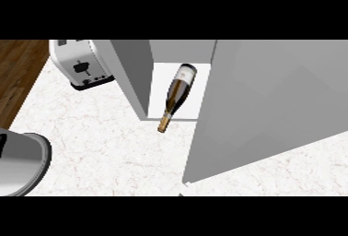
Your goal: Pick up the wine, place it into the cabinet and close the cabinet
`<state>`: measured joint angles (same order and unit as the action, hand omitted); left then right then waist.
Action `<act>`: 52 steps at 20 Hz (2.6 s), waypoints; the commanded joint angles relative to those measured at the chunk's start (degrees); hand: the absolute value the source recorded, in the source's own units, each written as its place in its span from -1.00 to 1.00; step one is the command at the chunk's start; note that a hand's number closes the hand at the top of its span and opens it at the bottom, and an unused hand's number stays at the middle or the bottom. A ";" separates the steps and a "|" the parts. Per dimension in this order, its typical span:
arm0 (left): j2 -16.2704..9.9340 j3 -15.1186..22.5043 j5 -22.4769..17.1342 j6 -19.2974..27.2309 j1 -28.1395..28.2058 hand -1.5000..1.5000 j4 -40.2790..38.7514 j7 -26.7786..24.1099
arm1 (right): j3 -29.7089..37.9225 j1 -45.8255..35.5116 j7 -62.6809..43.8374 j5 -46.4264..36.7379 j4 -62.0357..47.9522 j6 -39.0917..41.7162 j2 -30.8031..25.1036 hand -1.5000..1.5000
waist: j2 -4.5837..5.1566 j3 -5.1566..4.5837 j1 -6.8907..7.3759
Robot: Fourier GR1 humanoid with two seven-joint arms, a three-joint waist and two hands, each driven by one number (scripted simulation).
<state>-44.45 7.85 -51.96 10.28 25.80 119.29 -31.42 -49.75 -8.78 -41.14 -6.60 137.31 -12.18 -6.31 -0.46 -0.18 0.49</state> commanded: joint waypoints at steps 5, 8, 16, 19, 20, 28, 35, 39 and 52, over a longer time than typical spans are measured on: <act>1.52 -0.31 -0.85 -1.37 -2.58 -1.00 -0.90 2.65 | -5.20 -16.61 -1.59 -1.64 -7.78 -9.62 5.88 1.00 | 0.35 0.01 0.57; 0.98 -1.93 -2.12 -1.59 -3.01 -1.00 0.62 4.75 | -3.72 -20.20 -3.01 2.29 -10.32 -10.45 5.83 1.00 | 0.38 0.06 0.92; 4.68 1.48 0.38 0.85 -7.91 -1.00 -1.70 5.86 | 6.92 -39.78 0.53 15.93 -23.74 -16.72 6.08 1.00 | 0.68 0.09 1.42; 5.16 -0.01 -0.66 -1.07 -9.83 -1.00 -5.55 6.17 | 13.35 -49.86 -0.54 19.68 -29.70 -18.59 6.20 1.00 | 0.66 0.06 1.14; 4.75 -0.75 0.19 -3.79 -7.06 -1.00 -6.17 4.44 | 13.03 -52.31 1.34 19.77 -33.68 -19.07 6.22 1.00 | 0.59 0.04 1.81; 6.14 -1.59 0.76 -0.70 -9.58 -1.00 -4.81 7.94 | 20.22 -61.34 8.18 16.20 -52.17 -11.74 6.05 1.00 | 0.63 0.12 0.54; 7.52 -3.51 2.19 -3.40 -9.05 -1.00 -5.36 7.95 | 26.11 -60.88 19.55 19.93 -66.82 -6.80 6.30 1.00 | 0.70 0.14 0.89; 7.85 -4.35 2.95 -0.88 -8.81 -1.00 -2.10 10.87 | 29.89 -61.89 20.36 19.33 -70.83 -2.90 5.47 1.00 | 0.53 0.17 0.53; 10.36 -3.52 4.10 -2.57 -13.22 -1.00 -7.48 10.36 | 31.34 -60.83 32.93 16.42 -83.00 2.45 1.61 1.00 | 1.38 0.05 0.96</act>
<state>-35.04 4.51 -47.97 8.27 13.86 113.81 -20.45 -21.69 -69.68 -10.44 11.90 64.02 -9.00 -1.15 -2.11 -0.50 1.86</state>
